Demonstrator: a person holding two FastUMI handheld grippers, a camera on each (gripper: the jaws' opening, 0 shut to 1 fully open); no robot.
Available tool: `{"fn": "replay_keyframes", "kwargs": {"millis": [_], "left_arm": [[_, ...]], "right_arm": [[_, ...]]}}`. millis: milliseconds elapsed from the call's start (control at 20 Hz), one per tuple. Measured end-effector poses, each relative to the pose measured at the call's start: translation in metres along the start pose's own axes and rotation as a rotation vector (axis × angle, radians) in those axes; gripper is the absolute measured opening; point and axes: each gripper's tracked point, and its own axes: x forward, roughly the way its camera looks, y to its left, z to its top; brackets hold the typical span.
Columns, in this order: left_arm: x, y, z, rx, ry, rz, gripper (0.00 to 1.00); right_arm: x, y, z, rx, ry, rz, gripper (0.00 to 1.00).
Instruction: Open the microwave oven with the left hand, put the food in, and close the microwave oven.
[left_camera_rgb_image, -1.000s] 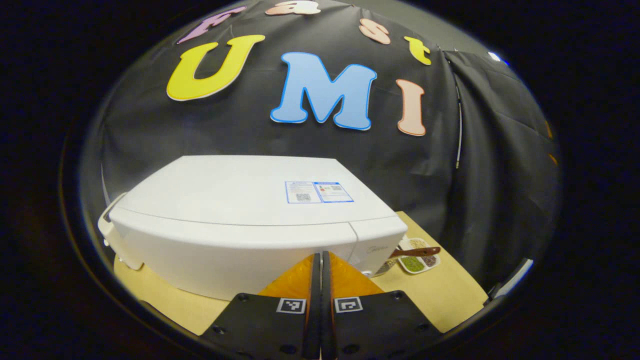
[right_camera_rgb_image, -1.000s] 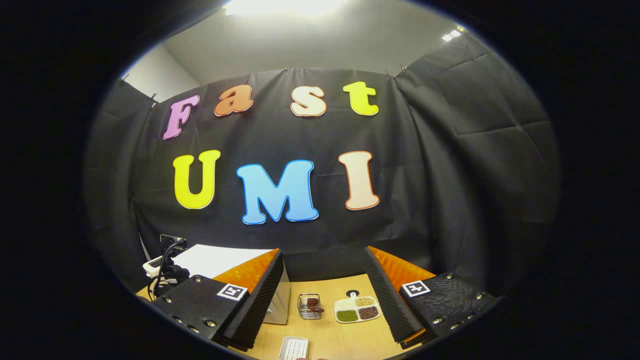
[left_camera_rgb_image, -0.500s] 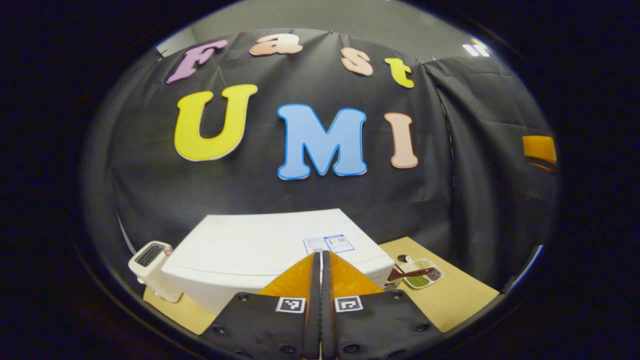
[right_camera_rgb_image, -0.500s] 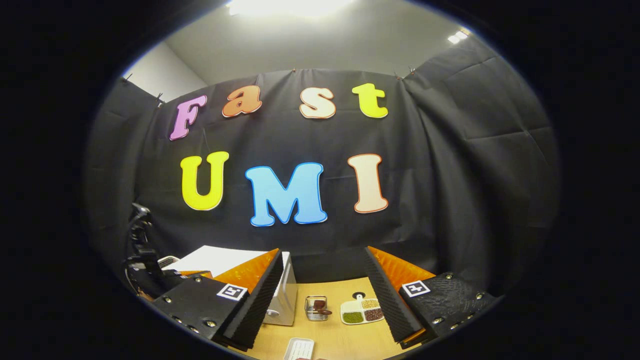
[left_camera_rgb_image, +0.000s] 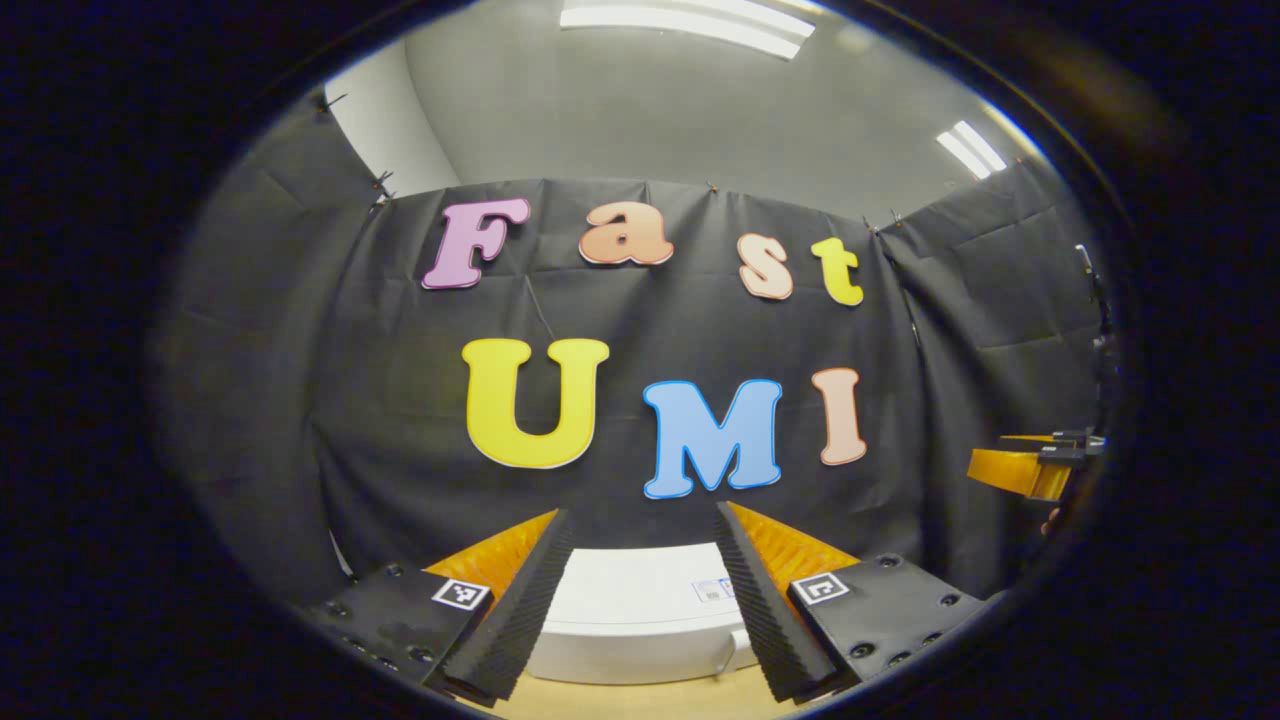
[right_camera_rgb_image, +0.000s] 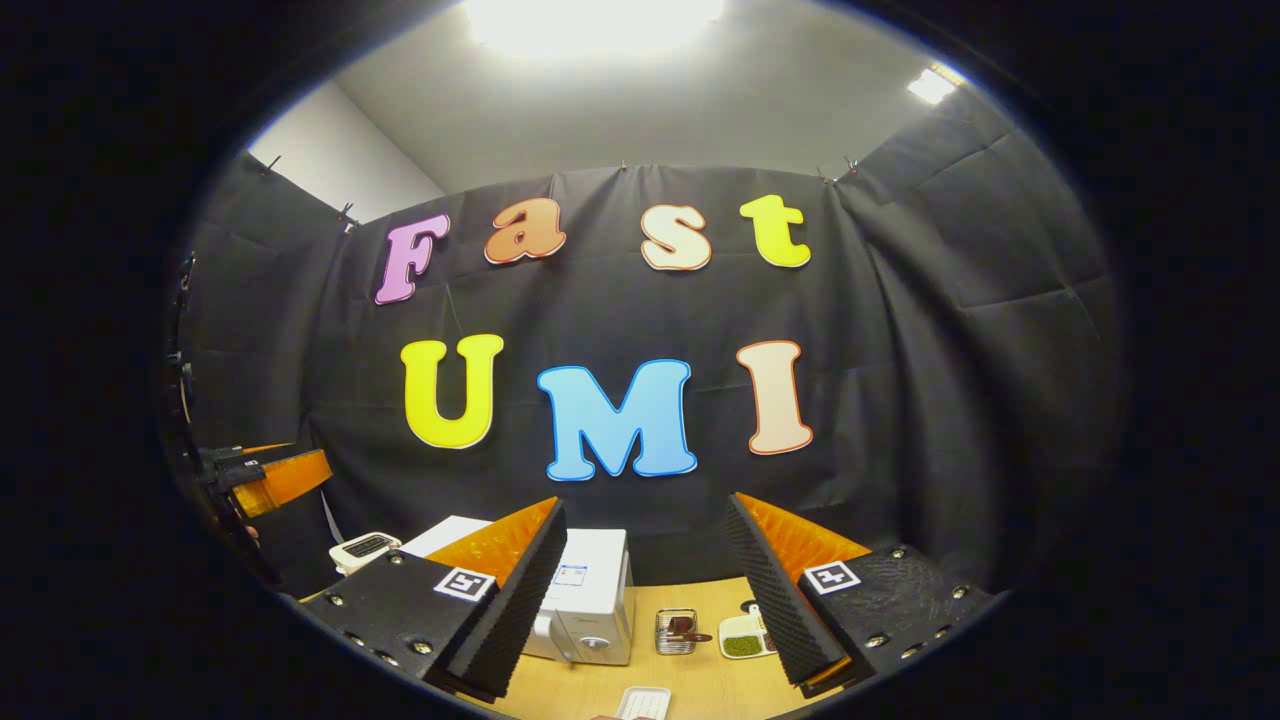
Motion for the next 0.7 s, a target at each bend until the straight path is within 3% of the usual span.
{"fn": "replay_keyframes", "kwargs": {"millis": [350, 700], "left_arm": [[-0.047, 0.024, 0.004, 0.022, 0.007, -0.017, 0.95], [-0.057, 0.01, 0.025, 0.005, -0.043, -0.029, 0.95]], "right_arm": [[-0.035, 0.022, 0.014, -0.02, -0.02, -0.029, 0.96], [-0.042, 0.028, 0.017, -0.03, -0.015, 0.002, 0.96]]}}
